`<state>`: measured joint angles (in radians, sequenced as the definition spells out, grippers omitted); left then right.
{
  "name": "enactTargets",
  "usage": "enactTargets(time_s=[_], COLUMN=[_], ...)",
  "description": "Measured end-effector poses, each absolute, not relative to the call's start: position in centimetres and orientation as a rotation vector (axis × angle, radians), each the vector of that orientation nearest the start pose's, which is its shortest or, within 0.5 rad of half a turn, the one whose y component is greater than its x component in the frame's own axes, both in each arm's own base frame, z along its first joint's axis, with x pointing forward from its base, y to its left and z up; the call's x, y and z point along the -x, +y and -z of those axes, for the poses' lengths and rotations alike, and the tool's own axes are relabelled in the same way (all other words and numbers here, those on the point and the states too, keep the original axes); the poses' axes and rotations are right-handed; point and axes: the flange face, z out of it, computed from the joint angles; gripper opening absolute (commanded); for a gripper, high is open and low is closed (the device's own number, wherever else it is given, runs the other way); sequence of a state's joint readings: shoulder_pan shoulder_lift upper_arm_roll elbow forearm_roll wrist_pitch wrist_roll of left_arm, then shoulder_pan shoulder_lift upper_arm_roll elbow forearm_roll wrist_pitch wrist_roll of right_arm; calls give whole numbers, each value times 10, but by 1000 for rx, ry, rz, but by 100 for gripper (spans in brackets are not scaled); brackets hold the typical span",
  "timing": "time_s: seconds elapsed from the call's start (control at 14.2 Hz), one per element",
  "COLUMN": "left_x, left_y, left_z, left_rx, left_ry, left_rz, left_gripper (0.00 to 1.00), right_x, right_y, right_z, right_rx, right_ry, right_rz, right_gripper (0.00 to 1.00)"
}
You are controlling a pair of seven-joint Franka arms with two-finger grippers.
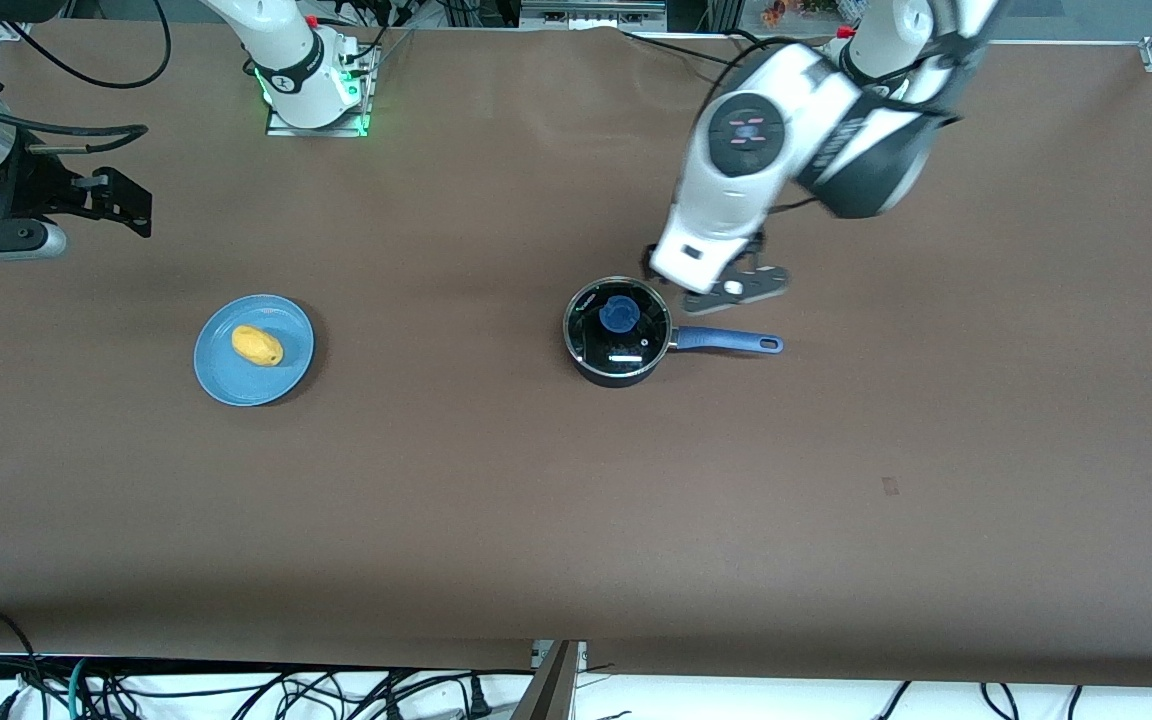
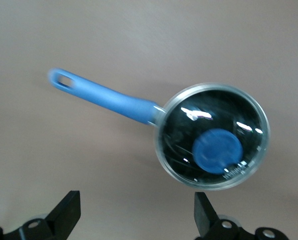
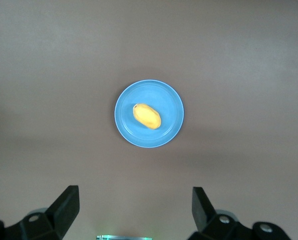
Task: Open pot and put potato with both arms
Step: 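Lower the left gripper onto the blue knob of the glass lid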
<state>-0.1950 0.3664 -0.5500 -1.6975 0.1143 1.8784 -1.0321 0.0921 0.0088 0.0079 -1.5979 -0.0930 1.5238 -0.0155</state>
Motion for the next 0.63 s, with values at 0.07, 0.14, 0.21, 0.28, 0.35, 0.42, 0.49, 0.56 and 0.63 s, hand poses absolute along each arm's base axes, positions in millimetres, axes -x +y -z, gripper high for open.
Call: enactTargets(time_s=[0.07,0.14,0.21,0.28,0.35,0.42,0.49,0.56,0.63], left_x=[-484,-481,-483,-488,-494,-500,-503,-506,-507], left_y=[-414,-425,-433,-440,-445,-450,-455,-458,-460], left_z=[-387,-379,-374,-368,-362,-352,-341,-330,-320], left_rx=[3071,3083,3094,3101,3100,3091,3080,3071,3065], left_ry=[-393,-383,-381,-387,-390,-396,-401,-397,-387], left_rz=[-229,-236,-248,-256,-249,-236,-230,-233,-230], left_gripper=[100,100,100,100,100,100,100,100,100], right_x=[-549,-549,-549,-549,-549,-549,-549,-549,-549], right_y=[45,45,45,45,45,45,45,45,45], right_z=[-604,-603,-604,-604,-604,-604,-604,-604,-604], right_rx=[3230,3230,3230,3230,3230,3230,3230,3230,3230], right_ry=[-186,-186,-186,-186,-186,-186,-186,-186,-186], right_rz=[-128,-128,-128,-128,-128,-127,-127,-127,-127], right_gripper=[100,100,100,100,100,100,100,100,100])
